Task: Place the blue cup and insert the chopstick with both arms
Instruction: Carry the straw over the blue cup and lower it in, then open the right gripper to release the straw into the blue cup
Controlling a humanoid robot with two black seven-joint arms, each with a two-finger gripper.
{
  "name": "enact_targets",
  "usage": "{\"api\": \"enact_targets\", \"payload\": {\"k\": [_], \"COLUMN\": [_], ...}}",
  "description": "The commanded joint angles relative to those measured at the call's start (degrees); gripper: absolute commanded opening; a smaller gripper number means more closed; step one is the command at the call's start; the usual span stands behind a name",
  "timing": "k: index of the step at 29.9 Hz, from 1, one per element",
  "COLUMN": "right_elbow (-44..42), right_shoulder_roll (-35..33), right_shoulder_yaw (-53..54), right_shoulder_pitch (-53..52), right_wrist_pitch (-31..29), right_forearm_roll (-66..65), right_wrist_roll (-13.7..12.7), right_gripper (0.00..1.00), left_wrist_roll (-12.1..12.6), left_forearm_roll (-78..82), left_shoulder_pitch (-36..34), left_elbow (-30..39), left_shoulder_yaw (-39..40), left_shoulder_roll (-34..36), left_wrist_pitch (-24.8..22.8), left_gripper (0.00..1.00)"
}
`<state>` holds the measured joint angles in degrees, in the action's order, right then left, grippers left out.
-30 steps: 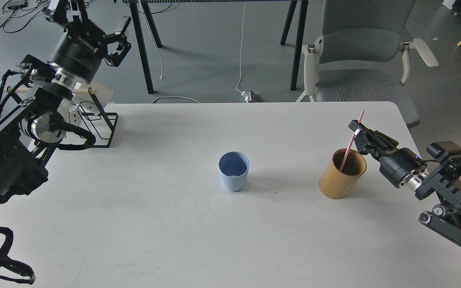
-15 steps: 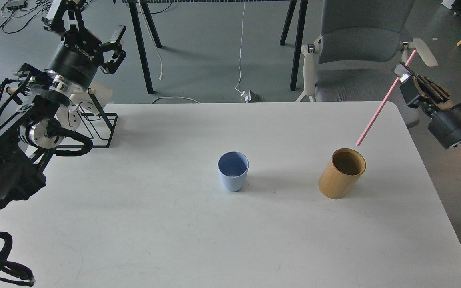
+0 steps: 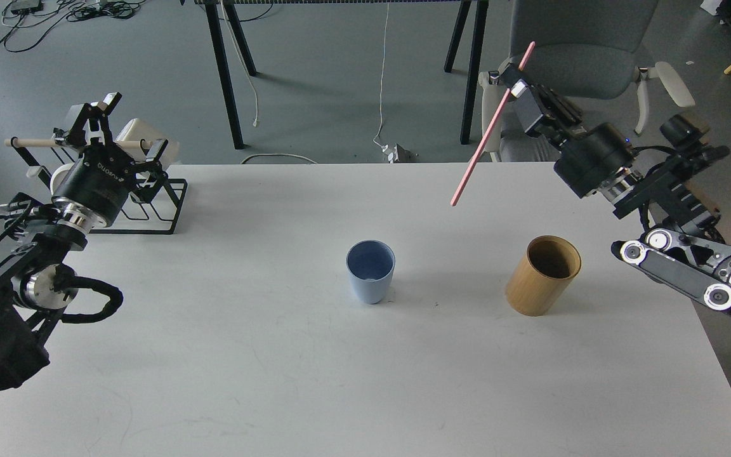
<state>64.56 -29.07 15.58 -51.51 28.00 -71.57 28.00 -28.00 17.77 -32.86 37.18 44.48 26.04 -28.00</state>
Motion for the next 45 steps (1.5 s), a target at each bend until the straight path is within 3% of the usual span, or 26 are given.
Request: {"api": "enact_targets", "payload": {"k": [1,8,31,45], "right_elbow": [-4.43,-8.31,-15.07,-18.85], "right_shoulder_roll": [7.35,11.06,18.08,19.58], "right_shoulder_yaw": [-3.62,-7.13,-9.60,-14.26], "right_shoulder_pitch": [-2.98,-2.98,-2.80,-2.01], "right_wrist_pitch": [0.00,0.00,0.00,0.00], "right_forearm_roll": [-1.37,-6.82,-7.18,-8.76], "right_wrist_roll": [0.00,0.00,0.00,0.00], "right_gripper": [0.00,0.00,0.01,0.01], "left_wrist_roll": [0.00,0.00,0.00,0.00], "left_forearm_roll": [-0.01,0.07,0.07,0.07], "left_shoulder_pitch": [0.26,-0.01,0.08,0.26], "left_elbow": [0.00,0.00,-0.09,-0.17], "left_shoulder_yaw": [0.08,0.61,0.61,0.61], "left_shoulder_roll": [-0.02,-0.28,-0.20,-0.11], "left_wrist_pitch": [0.00,0.00,0.00,0.00], "left_gripper": [0.99,0.99,0.99,0.99]}}
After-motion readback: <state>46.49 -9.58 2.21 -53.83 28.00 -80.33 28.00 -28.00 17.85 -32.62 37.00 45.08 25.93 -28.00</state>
